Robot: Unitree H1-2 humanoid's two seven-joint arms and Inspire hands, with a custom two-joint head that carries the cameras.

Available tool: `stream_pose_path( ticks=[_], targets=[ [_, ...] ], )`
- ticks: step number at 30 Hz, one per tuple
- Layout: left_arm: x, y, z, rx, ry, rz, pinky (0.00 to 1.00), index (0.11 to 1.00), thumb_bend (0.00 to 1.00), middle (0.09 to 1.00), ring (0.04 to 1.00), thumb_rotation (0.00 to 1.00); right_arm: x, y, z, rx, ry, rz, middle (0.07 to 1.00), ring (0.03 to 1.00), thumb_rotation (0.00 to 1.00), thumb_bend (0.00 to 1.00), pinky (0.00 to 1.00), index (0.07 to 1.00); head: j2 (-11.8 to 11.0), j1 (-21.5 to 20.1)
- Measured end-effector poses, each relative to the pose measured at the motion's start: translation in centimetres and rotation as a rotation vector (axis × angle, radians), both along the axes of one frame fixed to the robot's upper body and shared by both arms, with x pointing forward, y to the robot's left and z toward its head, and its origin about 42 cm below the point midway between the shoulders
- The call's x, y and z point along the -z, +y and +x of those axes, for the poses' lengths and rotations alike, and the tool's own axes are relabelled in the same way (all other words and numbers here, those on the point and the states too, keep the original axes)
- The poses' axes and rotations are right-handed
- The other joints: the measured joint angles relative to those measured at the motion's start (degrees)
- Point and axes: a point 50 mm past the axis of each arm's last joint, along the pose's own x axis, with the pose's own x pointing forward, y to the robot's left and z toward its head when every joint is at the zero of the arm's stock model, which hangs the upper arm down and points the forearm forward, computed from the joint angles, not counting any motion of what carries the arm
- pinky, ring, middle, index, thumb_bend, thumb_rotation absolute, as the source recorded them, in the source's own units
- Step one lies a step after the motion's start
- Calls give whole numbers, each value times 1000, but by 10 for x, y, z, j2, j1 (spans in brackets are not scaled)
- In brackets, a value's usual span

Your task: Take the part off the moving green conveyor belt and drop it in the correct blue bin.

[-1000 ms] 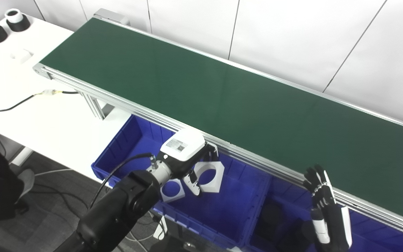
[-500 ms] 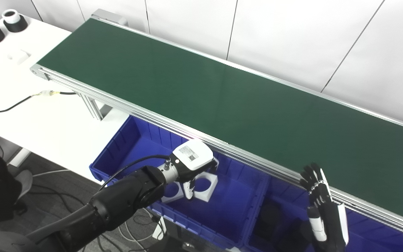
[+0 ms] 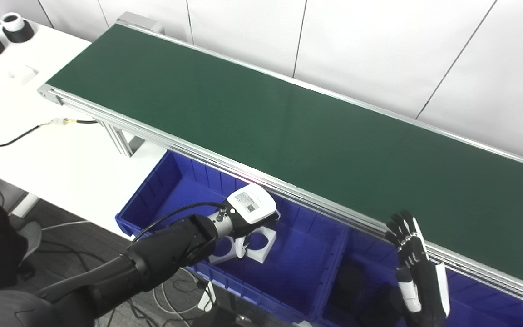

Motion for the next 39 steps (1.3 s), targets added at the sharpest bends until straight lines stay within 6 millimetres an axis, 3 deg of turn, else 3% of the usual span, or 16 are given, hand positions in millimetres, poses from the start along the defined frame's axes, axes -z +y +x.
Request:
stream_pose_path(
  ticks=[1, 5, 19, 30, 39],
  targets=[
    [0, 1, 0, 0, 4, 10, 522, 619, 871, 654, 583, 52, 0, 0, 0, 0, -1, 0, 918, 906, 889, 820, 866, 962, -3, -1],
    [-5, -3, -1, 14, 5, 44, 578, 650, 991, 706, 650, 106, 0, 0, 0, 0, -1, 1, 916, 907, 884, 817, 860, 959, -4, -1],
    [-8, -5, -1, 6, 14, 52, 545, 654, 1000, 684, 631, 103, 0, 1, 0, -3, 0, 4, 918, 910, 883, 804, 867, 959, -4, -2],
    [-34, -20, -17, 31, -26, -43, 514, 656, 1000, 670, 611, 127, 0, -1, -1, -6, 6, 15, 915, 912, 879, 817, 863, 957, -1, -3],
    [-91, -41, -53, -79, 127, -546, 481, 671, 1000, 679, 611, 150, 1, -3, -4, -5, 8, 10, 909, 911, 882, 810, 860, 957, 4, -8]
  ],
)
